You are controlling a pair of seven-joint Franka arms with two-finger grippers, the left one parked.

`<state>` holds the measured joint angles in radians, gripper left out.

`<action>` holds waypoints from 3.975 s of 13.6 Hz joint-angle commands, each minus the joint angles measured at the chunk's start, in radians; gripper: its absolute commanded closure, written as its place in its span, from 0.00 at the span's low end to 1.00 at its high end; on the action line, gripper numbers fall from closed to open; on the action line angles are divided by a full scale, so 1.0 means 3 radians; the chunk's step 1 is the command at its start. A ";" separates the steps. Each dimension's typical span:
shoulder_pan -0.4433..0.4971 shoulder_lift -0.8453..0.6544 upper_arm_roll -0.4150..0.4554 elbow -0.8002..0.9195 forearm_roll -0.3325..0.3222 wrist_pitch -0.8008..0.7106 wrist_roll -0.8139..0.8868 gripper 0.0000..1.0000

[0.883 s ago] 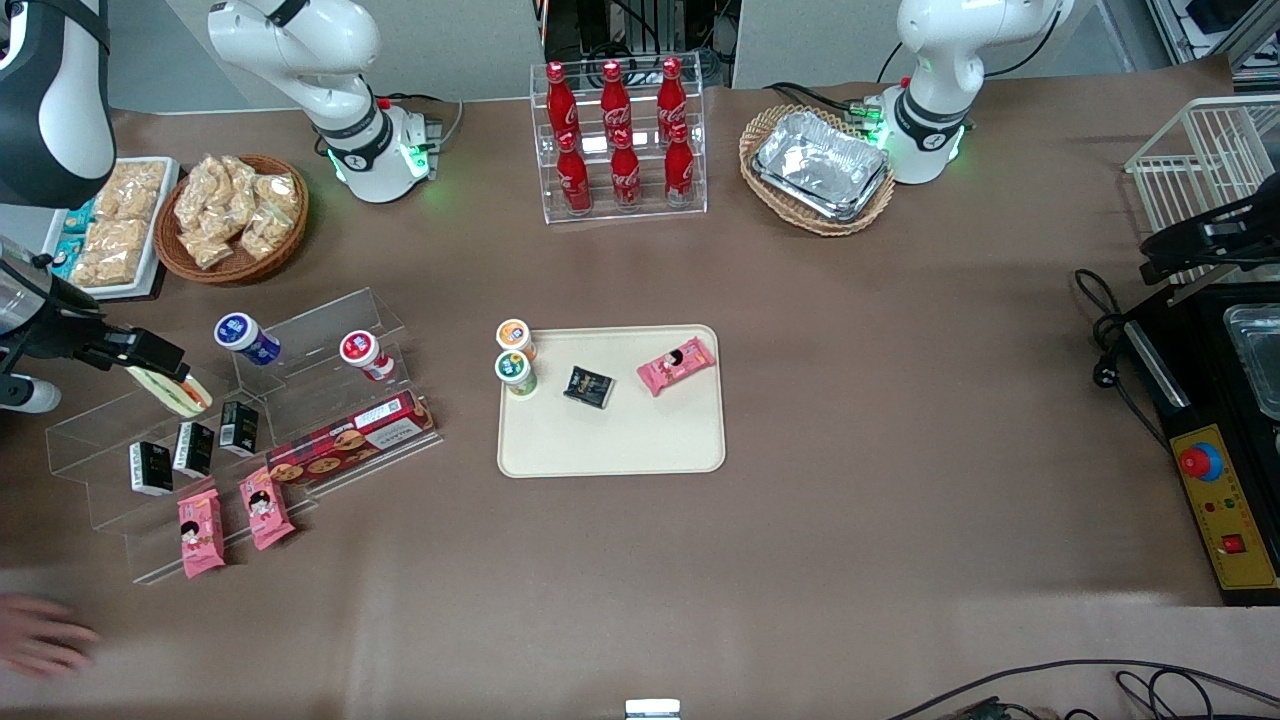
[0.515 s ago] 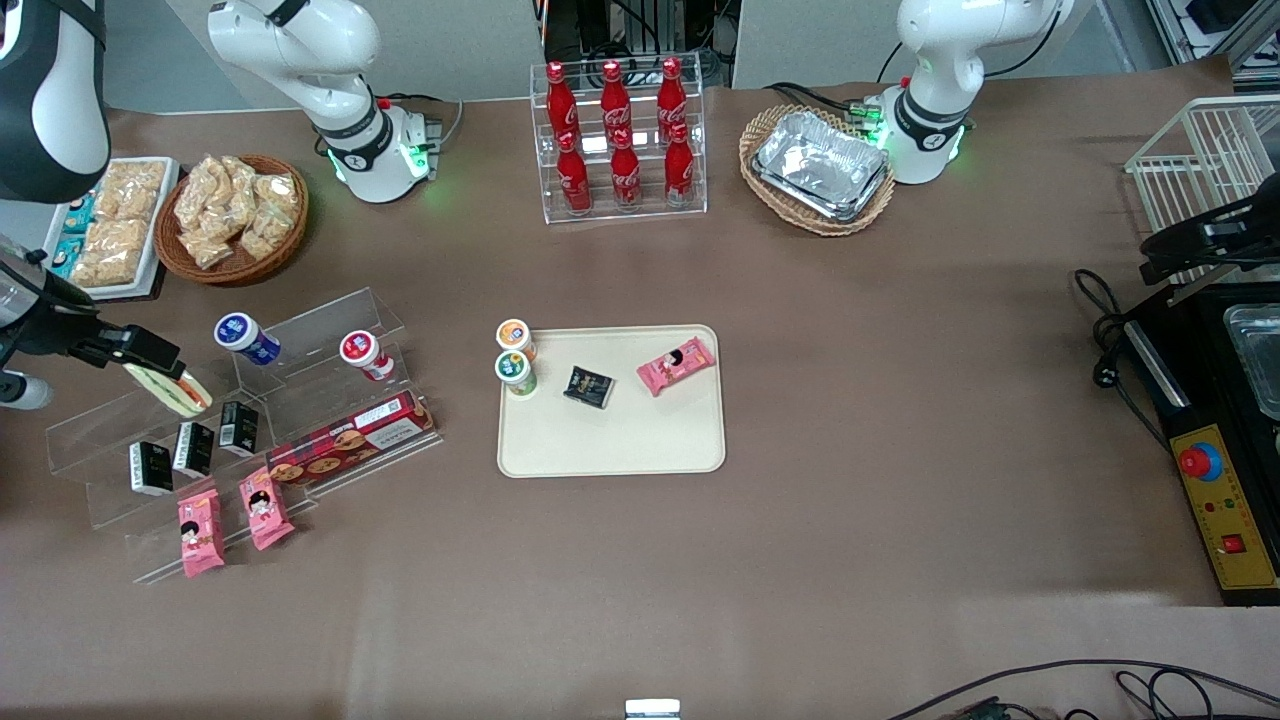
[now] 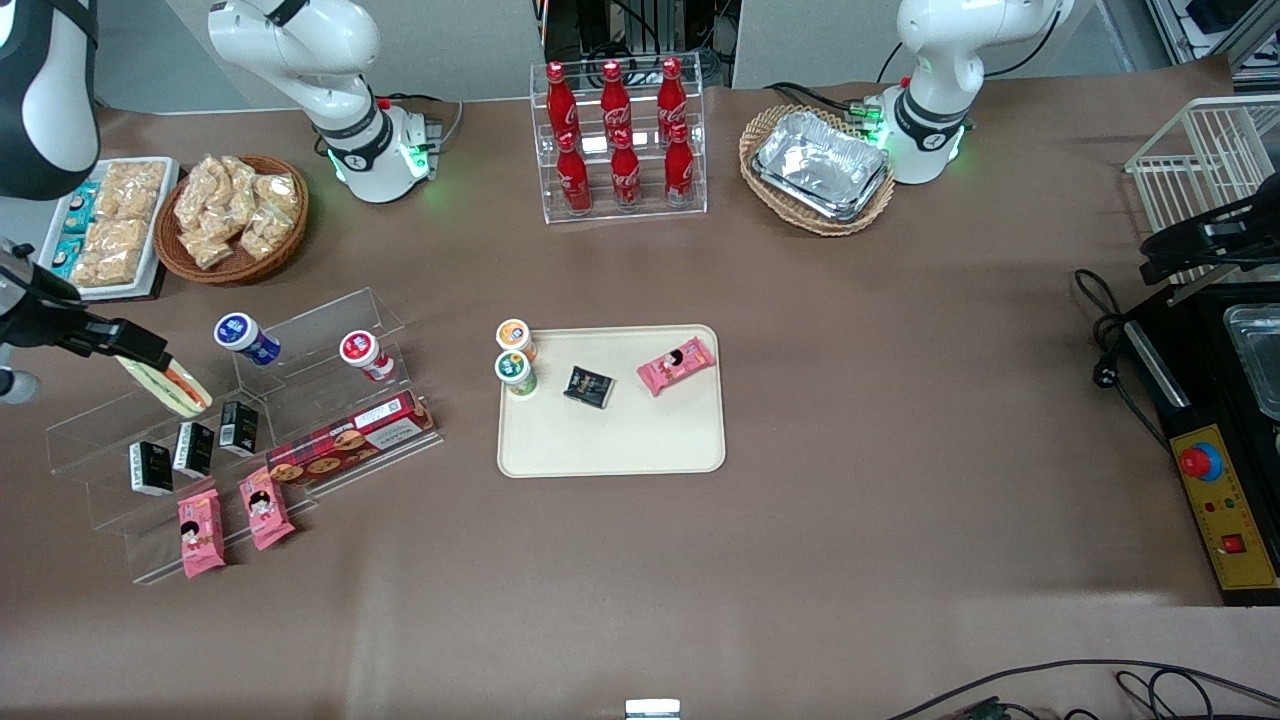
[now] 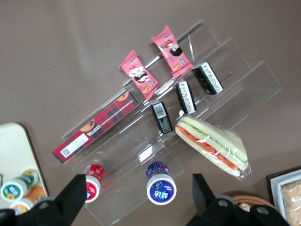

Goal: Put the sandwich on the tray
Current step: 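Move the right gripper down to the wrapped sandwich on the acrylic display, then close the right gripper on the wrapped sandwich and lift it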

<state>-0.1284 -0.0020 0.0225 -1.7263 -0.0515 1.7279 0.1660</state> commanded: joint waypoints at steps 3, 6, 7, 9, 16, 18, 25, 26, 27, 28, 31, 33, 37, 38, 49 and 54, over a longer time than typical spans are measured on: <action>-0.0042 0.0114 0.0007 0.0196 -0.0017 -0.0033 0.1396 0.00; -0.0058 0.0206 -0.0034 0.0339 -0.0043 -0.0023 0.1697 0.00; -0.0058 0.0211 -0.0080 0.0339 -0.0048 -0.0017 0.1687 0.00; -0.0068 0.0211 -0.0085 0.0339 -0.0038 0.0033 0.1468 0.00; -0.0426 0.0247 -0.0131 0.0314 0.0023 0.0075 -0.1134 0.00; -0.0497 0.0247 -0.0147 0.0293 0.0023 0.0085 -0.1507 0.00; -0.0630 0.0303 -0.0152 0.0186 0.0090 0.0105 -0.3016 0.00; -0.0630 0.0313 -0.0152 0.0161 0.0090 0.0136 -0.3170 0.00; -0.0671 0.0334 -0.0152 0.0125 0.0115 0.0141 -0.3242 0.00; -0.0808 0.0349 -0.0152 0.0049 0.0212 0.0166 -0.3314 0.00; -0.0907 0.0196 -0.0152 -0.0365 0.0345 0.0493 -0.3820 0.00; -0.0896 0.0170 -0.0147 -0.0483 0.0330 0.0514 -0.3892 0.00; -0.0886 -0.0044 -0.0147 -0.1009 0.0320 0.0871 -0.4097 0.00; -0.0881 -0.0100 -0.0147 -0.1122 0.0320 0.0913 -0.4112 0.00; -0.0912 -0.0454 -0.0152 -0.2037 0.0284 0.1817 -0.4542 0.00; -0.0912 -0.0392 -0.0152 -0.2105 0.0172 0.2043 -0.4542 0.00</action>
<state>-0.3971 -0.1058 -0.0234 -2.3327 0.0165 2.3021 -1.1820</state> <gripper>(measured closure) 0.000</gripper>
